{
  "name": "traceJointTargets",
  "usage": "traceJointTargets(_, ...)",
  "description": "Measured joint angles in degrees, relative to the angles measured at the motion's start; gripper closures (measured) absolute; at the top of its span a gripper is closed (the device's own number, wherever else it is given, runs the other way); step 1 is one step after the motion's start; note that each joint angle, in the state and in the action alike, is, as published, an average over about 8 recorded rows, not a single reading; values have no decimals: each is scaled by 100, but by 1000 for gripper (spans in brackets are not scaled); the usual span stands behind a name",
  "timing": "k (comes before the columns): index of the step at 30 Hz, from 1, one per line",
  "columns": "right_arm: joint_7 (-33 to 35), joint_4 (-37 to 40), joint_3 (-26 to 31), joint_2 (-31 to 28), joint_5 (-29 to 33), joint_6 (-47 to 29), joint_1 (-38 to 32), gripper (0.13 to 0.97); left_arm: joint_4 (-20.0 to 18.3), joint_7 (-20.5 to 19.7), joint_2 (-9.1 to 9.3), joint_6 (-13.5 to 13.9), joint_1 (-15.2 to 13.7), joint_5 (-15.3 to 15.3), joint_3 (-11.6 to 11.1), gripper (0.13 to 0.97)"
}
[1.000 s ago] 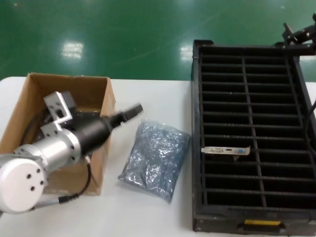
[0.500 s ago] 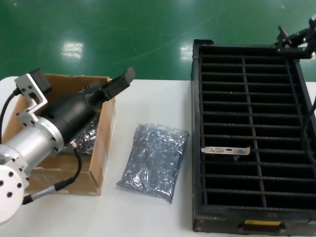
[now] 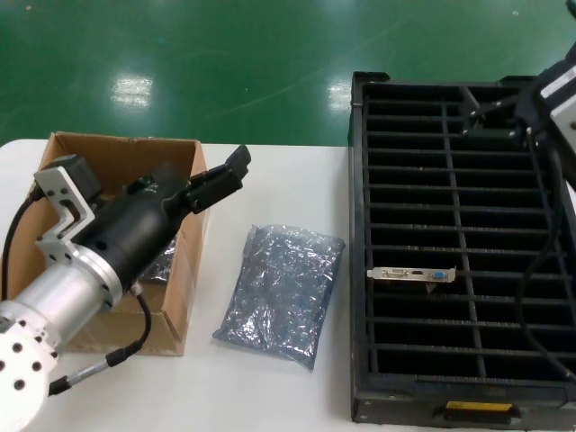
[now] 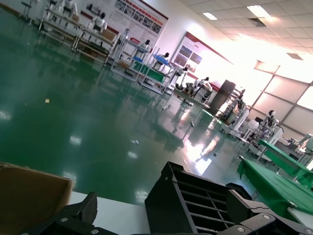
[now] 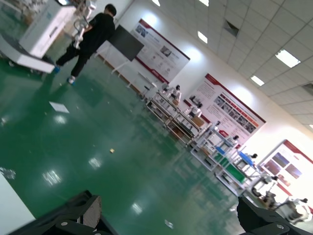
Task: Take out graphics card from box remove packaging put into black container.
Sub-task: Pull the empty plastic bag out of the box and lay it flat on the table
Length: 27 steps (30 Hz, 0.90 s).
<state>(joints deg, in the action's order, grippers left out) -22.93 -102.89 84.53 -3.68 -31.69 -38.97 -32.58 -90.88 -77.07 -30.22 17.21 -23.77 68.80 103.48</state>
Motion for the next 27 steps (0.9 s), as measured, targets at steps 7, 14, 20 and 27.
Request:
traceJointTargets(7, 271, 133, 85, -160, -846, 461, 386, 129, -10, 908, 154, -203, 282, 405, -140, 155)
traceJointTargets(14, 540, 265, 169, -320, -1688, 918, 770, 129, -19, 1821, 308, -407, 562, 812, -279, 132)
traceJointTargets(20, 774, 379, 241, -457, -2412, 1316, 1100, 129, -27, 2601, 440, -581, 803, 1159, -399, 132)
traceJointTargets(27, 1044, 511, 325, -616, -3254, 1775, 1484, 129, -36, 3509, 594, -784, 1083, 1564, -538, 132)
